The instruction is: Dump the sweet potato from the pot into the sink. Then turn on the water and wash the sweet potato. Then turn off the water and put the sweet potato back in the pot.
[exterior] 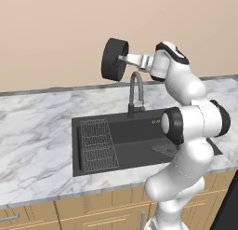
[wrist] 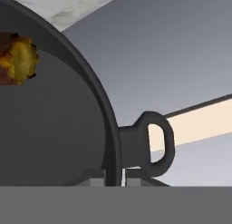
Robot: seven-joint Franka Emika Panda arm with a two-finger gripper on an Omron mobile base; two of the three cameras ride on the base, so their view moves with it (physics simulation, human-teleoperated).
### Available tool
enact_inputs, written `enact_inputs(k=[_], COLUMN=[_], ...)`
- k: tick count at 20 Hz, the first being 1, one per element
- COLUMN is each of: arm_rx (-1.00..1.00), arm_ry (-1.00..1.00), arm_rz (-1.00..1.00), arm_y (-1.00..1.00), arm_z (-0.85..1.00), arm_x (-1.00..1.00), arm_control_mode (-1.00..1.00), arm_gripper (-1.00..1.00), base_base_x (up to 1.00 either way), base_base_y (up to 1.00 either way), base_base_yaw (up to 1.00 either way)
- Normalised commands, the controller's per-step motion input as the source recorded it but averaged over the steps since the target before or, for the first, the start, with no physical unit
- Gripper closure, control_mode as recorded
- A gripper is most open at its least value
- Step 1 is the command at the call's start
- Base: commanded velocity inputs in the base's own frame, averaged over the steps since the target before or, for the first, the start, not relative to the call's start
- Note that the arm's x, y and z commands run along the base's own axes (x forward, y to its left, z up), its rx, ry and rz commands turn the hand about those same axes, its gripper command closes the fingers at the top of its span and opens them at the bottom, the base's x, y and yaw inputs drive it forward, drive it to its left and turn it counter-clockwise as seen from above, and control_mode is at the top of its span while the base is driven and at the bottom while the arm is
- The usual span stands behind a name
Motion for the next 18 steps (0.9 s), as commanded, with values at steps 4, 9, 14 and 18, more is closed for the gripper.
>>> enact_inputs(k=[4, 9, 14, 18], arm_rx=[0.12, 0.09, 0.07, 0.07], arm_ry=[0.0, 0.0, 0.0, 0.0], arm_rz=[0.1, 0.08, 0.07, 0.08], arm_y=[-0.1, -0.17, -0.21, -0.19], arm_z=[0.1, 0.04, 0.05, 0.09], arm_x=[0.0, 0.0, 0.0, 0.0], arm_control_mode=[-1.0, -1.0, -1.0, -1.0], arm_gripper=[1.0, 1.0, 1.0, 1.0], base_base_x=[0.0, 0.0, 0.0, 0.0], base_base_y=[0.0, 0.0, 0.0, 0.0], base_base_yaw=[0.0, 0.0, 0.0, 0.0])
